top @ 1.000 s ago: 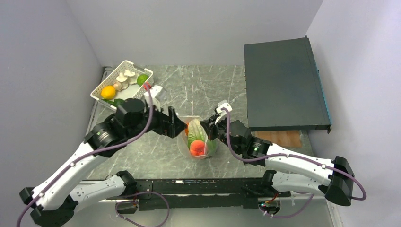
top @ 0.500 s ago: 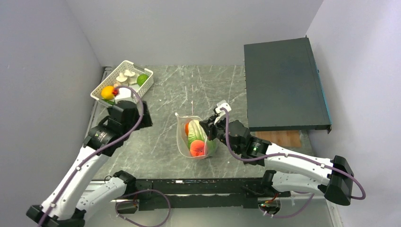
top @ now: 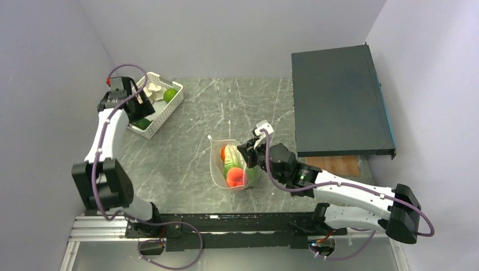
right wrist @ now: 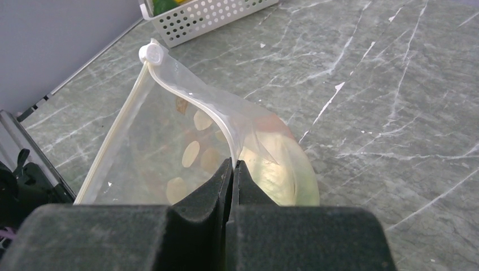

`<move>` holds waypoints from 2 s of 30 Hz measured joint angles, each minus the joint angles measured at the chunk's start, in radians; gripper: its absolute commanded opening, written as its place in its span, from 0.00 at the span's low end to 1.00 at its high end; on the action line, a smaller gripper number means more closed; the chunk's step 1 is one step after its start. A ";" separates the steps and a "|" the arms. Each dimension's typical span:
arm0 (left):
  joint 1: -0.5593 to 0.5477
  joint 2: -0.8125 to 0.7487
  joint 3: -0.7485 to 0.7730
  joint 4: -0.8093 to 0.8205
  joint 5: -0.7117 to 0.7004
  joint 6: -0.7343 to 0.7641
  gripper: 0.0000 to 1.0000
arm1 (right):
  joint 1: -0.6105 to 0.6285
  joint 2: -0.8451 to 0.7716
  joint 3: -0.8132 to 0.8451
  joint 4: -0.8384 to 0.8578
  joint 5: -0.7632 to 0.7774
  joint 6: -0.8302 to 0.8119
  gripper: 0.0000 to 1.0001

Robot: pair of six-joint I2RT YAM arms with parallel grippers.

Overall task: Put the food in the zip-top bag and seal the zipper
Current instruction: Pick up the fake fruit from the bin.

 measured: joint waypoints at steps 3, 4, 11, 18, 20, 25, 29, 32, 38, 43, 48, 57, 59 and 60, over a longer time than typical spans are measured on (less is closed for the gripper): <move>0.062 0.145 0.107 -0.002 0.005 0.029 0.96 | 0.000 0.011 0.000 0.000 -0.007 0.000 0.00; 0.069 0.188 0.144 -0.006 -0.003 0.040 0.94 | 0.000 0.014 0.000 0.000 -0.008 0.000 0.00; 0.071 0.444 0.380 -0.042 -0.005 0.109 0.88 | 0.000 0.032 0.000 0.001 -0.013 0.000 0.00; 0.071 0.477 0.354 -0.031 0.016 0.135 0.85 | 0.000 0.071 0.002 0.001 -0.013 0.000 0.00; 0.071 0.486 0.350 -0.029 0.028 0.137 0.82 | 0.000 0.081 0.004 0.001 -0.013 0.000 0.00; 0.071 0.555 0.367 -0.041 0.049 0.138 0.84 | 0.000 0.097 0.006 0.001 -0.013 0.000 0.00; 0.071 0.580 0.367 -0.066 0.049 0.135 0.85 | 0.000 0.097 0.008 0.001 -0.013 0.000 0.00; 0.063 0.580 0.367 -0.080 0.043 0.136 0.84 | 0.000 0.097 0.010 0.001 -0.013 0.000 0.00; 0.042 0.580 0.350 -0.092 0.017 0.140 0.82 | 0.000 0.094 0.010 0.001 -0.014 0.000 0.00; 0.034 0.580 0.327 -0.095 0.000 0.143 0.68 | 0.000 0.072 0.010 0.000 -0.014 0.000 0.00; 0.017 0.580 0.323 -0.096 -0.036 0.149 0.56 | 0.000 0.063 0.010 0.001 -0.014 0.000 0.00; -0.040 0.524 0.275 -0.098 -0.144 0.170 0.32 | 0.000 0.063 0.010 0.000 -0.015 0.000 0.00; -0.053 0.489 0.254 -0.092 -0.168 0.171 0.26 | 0.000 0.063 0.010 0.000 -0.015 0.000 0.00; -0.058 0.470 0.245 -0.089 -0.179 0.171 0.23 | 0.000 0.063 0.010 0.000 -0.015 0.000 0.00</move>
